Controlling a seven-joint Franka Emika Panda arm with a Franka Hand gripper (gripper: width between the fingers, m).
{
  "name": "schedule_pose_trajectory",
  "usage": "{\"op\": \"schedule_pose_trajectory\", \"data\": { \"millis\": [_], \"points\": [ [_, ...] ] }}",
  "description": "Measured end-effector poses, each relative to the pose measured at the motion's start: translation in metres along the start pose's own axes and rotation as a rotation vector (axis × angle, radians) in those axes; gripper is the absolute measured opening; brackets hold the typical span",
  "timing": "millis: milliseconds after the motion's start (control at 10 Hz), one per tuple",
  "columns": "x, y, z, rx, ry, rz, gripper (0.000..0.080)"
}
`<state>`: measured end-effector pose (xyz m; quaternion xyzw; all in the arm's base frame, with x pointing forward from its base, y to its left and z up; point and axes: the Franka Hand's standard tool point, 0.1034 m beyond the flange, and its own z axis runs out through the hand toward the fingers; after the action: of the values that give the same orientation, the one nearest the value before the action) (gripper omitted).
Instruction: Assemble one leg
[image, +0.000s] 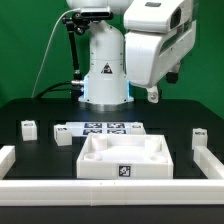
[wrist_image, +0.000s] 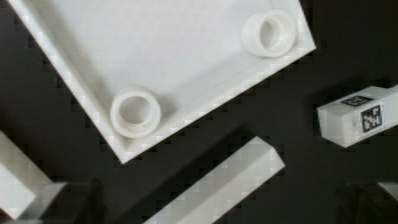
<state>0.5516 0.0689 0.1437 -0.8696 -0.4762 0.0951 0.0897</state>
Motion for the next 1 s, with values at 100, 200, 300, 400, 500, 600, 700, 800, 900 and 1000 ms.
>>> {"op": "schedule_pose_trajectory", "data": {
  "millis": [100,200,300,400,500,600,700,800,900,1000],
  "points": [
    [0.0000,0.0000,0.0000,0.000,0.000,0.000,0.0649],
    [0.0000,0.0000,0.0000,0.000,0.000,0.000,0.0649],
    [-0.0001,0.0001,0.0000,-0.001,0.000,0.000,0.0649],
    [-0.0002,0.0002,0.0001,-0.001,-0.001,0.000,0.0649],
    [-0.0003,0.0003,0.0001,-0.001,-0.001,0.000,0.0649],
    [-0.0004,0.0003,0.0001,-0.001,-0.001,0.001,0.0649],
    [-0.0004,0.0003,0.0001,-0.001,-0.001,0.001,0.0649],
    [-0.0004,0.0004,0.0001,-0.001,-0.001,0.001,0.0649],
    [-0.0005,0.0004,0.0001,-0.001,-0.001,0.001,0.0649],
    [-0.0009,0.0003,0.0012,-0.004,0.000,-0.012,0.0649]
  ]
}}
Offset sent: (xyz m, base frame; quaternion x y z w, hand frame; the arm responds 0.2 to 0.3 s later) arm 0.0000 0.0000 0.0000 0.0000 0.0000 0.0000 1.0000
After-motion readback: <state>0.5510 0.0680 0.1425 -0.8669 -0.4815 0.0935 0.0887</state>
